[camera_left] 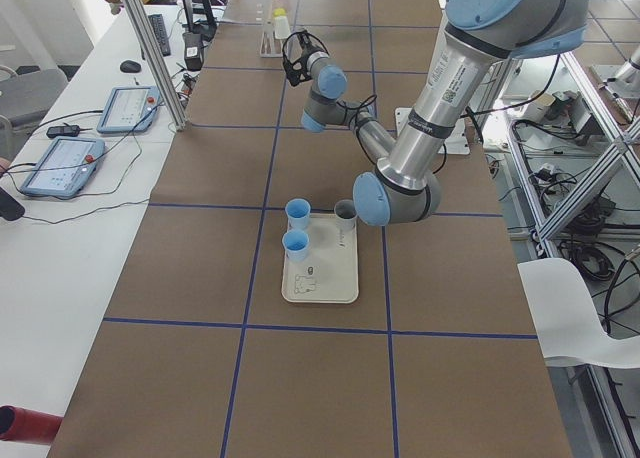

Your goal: Transfer IKEA cup to right arm and place on rack

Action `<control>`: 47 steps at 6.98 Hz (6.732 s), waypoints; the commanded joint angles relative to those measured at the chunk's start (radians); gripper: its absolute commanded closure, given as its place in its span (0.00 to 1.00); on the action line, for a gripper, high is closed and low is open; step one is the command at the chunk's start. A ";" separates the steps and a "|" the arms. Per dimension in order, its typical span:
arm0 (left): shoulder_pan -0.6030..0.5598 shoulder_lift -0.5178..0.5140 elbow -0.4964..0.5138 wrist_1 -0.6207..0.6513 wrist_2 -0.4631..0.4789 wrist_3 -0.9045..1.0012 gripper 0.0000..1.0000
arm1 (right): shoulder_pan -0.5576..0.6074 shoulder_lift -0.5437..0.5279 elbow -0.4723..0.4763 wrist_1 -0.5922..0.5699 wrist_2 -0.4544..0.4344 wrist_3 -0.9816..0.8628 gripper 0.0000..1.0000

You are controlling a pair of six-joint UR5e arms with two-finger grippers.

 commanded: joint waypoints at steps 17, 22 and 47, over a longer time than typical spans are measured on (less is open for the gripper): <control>-0.561 0.644 -0.167 0.977 -0.509 1.781 0.03 | -0.011 -0.192 0.367 0.001 0.129 0.059 0.00; -0.497 0.657 -0.116 0.982 -0.601 1.632 0.00 | -0.013 -0.199 0.370 0.001 0.122 0.053 0.00; -0.217 0.112 -0.428 1.011 -0.427 0.405 1.00 | -0.147 -0.123 0.438 0.345 0.256 0.780 0.00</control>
